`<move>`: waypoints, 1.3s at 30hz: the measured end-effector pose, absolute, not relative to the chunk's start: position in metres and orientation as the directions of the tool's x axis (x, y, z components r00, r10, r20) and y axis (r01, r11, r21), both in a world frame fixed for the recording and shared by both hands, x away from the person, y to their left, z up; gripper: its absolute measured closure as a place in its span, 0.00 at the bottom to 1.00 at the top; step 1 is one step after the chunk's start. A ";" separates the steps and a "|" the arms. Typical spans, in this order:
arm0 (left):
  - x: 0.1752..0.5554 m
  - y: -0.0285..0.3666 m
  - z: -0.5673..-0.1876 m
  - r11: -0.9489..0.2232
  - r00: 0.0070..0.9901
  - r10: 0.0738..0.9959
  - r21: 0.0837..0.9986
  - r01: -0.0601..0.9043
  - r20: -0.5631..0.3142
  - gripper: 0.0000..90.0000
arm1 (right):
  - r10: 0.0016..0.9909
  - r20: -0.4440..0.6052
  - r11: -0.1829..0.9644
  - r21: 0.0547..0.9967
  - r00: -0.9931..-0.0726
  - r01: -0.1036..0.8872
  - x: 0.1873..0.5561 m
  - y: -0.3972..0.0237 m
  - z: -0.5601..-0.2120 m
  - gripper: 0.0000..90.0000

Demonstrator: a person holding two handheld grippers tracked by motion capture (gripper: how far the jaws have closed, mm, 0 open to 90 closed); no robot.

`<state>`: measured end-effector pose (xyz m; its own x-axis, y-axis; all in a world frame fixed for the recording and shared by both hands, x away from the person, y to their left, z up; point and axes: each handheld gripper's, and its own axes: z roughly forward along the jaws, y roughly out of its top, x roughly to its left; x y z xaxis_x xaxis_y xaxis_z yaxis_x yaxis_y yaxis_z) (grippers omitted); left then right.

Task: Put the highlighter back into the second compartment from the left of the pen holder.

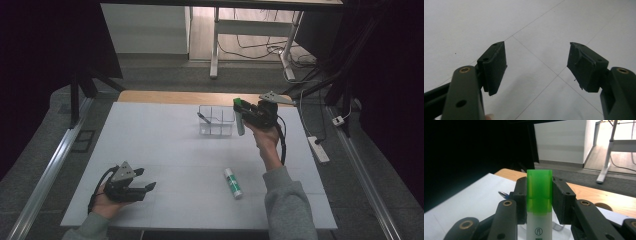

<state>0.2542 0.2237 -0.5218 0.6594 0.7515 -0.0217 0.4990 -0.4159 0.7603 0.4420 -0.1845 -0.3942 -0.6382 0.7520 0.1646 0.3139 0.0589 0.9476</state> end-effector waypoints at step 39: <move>0.255 0.223 -0.524 -0.428 0.670 0.742 0.750 0.503 -0.026 0.34 | 0.743 0.200 0.009 0.951 -0.639 0.308 0.479 -0.154 -0.403 0.74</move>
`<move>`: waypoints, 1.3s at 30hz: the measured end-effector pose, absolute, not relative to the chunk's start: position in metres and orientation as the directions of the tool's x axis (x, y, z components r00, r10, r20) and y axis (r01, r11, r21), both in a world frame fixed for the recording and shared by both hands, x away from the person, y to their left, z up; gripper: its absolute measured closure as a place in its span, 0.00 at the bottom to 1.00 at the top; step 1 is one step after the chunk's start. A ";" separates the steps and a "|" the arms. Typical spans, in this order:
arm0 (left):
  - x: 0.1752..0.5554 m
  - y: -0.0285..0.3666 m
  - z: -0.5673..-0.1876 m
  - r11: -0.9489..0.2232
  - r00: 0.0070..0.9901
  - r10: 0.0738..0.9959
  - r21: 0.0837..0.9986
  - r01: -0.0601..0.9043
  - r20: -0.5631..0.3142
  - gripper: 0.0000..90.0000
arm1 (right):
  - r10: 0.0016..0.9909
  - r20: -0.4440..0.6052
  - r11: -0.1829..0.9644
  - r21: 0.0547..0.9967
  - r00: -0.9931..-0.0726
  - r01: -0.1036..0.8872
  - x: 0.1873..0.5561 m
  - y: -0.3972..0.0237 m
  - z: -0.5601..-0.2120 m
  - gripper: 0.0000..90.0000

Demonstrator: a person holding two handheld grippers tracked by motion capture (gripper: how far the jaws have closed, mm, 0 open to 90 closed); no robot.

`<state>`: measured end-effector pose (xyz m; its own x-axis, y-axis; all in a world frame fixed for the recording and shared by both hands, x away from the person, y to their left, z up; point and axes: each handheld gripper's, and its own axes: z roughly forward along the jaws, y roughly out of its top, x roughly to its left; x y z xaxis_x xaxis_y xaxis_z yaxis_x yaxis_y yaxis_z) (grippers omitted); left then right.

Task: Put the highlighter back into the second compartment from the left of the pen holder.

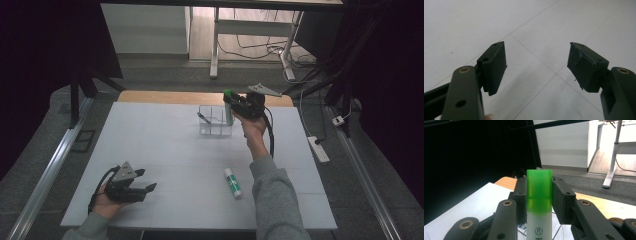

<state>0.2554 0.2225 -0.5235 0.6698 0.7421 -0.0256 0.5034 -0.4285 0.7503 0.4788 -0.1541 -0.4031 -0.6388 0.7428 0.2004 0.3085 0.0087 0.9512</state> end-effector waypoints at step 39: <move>0.253 0.227 -0.525 -0.415 0.660 0.751 0.755 0.508 -0.031 0.34 | 0.757 0.206 -0.003 0.950 -0.620 0.313 0.525 -0.117 -0.422 0.72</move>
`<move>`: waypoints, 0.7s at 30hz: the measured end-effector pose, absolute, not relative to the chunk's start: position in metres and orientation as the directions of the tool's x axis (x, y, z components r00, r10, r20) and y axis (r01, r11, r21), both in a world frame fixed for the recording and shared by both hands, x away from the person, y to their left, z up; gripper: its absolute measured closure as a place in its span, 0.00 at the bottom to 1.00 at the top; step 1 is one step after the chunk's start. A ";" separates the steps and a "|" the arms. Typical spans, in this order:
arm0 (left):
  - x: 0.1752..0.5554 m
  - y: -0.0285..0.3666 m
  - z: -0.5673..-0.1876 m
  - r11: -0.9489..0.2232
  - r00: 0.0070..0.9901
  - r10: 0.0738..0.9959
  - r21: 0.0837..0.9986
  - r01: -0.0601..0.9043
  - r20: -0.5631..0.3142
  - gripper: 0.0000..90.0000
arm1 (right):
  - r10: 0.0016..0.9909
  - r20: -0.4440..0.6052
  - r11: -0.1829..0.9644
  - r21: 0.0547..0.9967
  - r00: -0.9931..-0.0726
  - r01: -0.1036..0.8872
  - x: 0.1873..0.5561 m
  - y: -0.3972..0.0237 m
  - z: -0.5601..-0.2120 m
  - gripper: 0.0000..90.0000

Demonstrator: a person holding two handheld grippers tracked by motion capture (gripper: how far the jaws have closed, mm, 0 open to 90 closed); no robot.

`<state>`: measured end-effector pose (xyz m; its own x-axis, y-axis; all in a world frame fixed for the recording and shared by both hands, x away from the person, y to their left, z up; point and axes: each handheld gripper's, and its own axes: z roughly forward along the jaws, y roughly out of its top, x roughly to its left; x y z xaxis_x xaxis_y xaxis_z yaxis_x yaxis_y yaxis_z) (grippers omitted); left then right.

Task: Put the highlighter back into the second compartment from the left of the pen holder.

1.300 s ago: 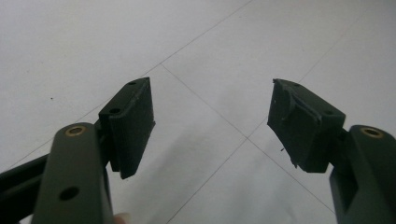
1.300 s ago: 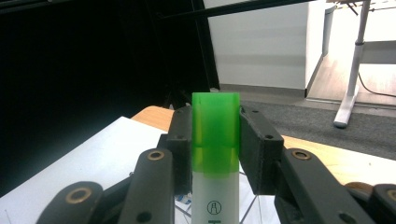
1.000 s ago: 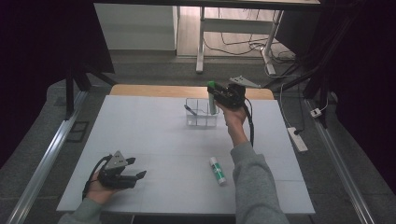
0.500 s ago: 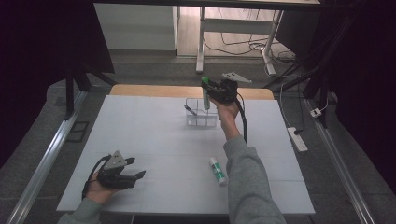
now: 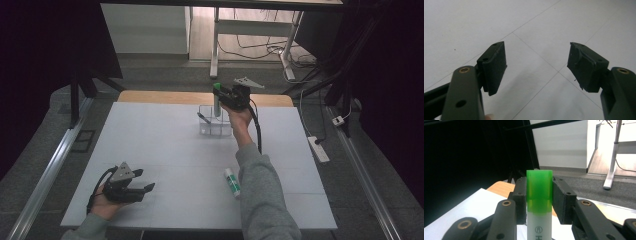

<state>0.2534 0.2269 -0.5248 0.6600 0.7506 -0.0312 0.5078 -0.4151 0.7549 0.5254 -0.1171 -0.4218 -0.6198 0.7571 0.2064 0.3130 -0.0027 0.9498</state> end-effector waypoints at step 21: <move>0.255 0.226 -0.525 -0.420 0.657 0.753 0.751 0.510 -0.025 0.34 | 0.733 0.187 0.087 0.928 -0.654 0.362 0.495 -0.159 -0.418 0.55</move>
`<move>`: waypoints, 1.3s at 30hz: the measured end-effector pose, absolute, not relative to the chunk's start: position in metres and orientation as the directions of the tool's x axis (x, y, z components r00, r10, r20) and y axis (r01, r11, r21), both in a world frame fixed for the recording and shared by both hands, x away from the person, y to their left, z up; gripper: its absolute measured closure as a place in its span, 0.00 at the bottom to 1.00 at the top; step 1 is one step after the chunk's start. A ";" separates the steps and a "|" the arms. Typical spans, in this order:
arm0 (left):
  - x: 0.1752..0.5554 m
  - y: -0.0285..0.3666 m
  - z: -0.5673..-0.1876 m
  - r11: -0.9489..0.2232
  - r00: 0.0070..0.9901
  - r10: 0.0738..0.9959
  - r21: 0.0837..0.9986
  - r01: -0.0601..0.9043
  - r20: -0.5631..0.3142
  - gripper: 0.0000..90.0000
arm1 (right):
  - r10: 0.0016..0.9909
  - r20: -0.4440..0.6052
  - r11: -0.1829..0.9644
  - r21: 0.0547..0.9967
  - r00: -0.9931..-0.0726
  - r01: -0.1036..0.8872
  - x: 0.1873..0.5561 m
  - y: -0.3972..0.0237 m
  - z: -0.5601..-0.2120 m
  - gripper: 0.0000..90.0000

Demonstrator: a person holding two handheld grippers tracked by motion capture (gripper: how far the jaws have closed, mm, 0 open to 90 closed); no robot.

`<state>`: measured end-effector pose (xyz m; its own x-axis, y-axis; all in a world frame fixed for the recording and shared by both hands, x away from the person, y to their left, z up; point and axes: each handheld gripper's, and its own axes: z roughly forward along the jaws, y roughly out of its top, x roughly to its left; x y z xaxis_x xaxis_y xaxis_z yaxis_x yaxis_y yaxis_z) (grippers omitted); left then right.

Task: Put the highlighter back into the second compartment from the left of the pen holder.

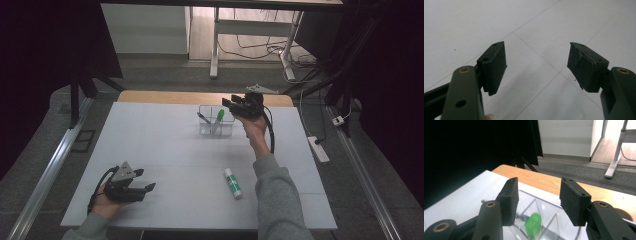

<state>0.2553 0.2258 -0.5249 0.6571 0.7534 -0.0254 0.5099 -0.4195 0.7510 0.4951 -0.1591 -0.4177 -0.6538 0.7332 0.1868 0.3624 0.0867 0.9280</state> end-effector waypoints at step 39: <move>0.253 0.227 -0.523 -0.409 0.643 0.765 0.760 0.505 -0.015 0.34 | 0.669 0.088 0.292 0.882 -0.738 0.370 0.385 -0.218 -0.443 0.53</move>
